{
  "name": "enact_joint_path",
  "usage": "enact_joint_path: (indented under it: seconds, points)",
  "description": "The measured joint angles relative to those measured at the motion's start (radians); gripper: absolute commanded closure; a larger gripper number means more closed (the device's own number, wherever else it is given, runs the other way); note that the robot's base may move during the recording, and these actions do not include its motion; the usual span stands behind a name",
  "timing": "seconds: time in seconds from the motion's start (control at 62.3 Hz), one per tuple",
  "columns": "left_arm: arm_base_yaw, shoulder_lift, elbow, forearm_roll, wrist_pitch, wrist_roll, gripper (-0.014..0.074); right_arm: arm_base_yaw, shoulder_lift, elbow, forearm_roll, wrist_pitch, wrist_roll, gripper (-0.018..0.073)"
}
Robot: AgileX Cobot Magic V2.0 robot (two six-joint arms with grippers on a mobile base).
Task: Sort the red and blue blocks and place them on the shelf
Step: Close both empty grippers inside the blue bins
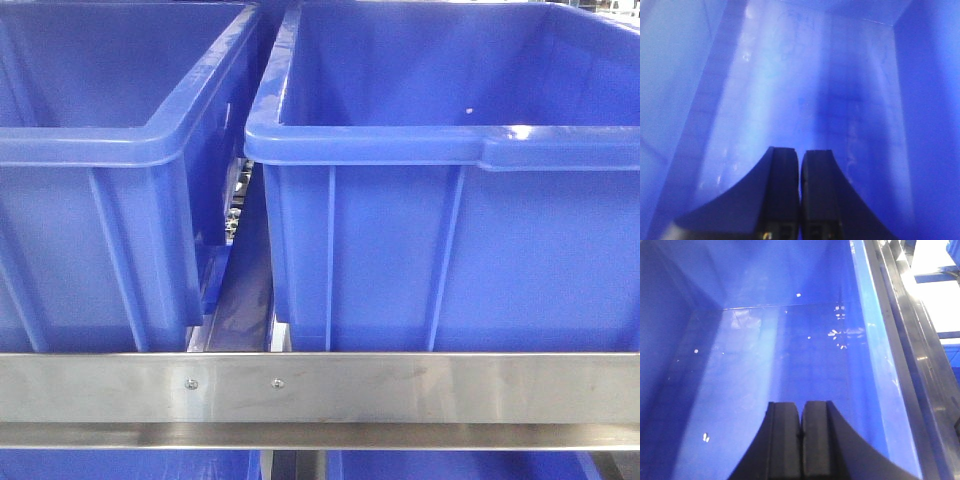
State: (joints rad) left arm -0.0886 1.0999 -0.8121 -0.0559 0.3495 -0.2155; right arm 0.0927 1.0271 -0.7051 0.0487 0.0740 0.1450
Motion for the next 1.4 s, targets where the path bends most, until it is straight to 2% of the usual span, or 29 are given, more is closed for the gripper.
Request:
enact_joint_path:
  seconds: [0.209,0.45,0.69,1.108,1.397]
  points:
    - [0.000,-0.035,0.000,0.000,0.035,0.000,0.0473,0.000,0.000,0.000,0.000,0.000,0.000,0.0501]
    - [0.000,-0.104,0.000,0.000,0.075,0.000,0.0473,0.000,-0.046,0.000,-0.038,0.064,0.000,0.0501]
    - [0.000,-0.187,0.043,0.000,0.094,0.000,0.0473,0.000,-0.206,0.027,-0.100,0.105,-0.002,0.0501]
    - [-0.073,-0.419,0.200,0.000,0.094,0.000,0.0473,0.000,-0.527,0.234,-0.104,0.188,-0.002,0.0501]
    - [-0.077,-0.596,0.286,0.008,0.149,0.000,0.0473,0.000,-0.718,0.298,-0.104,0.303,-0.002,0.0501]
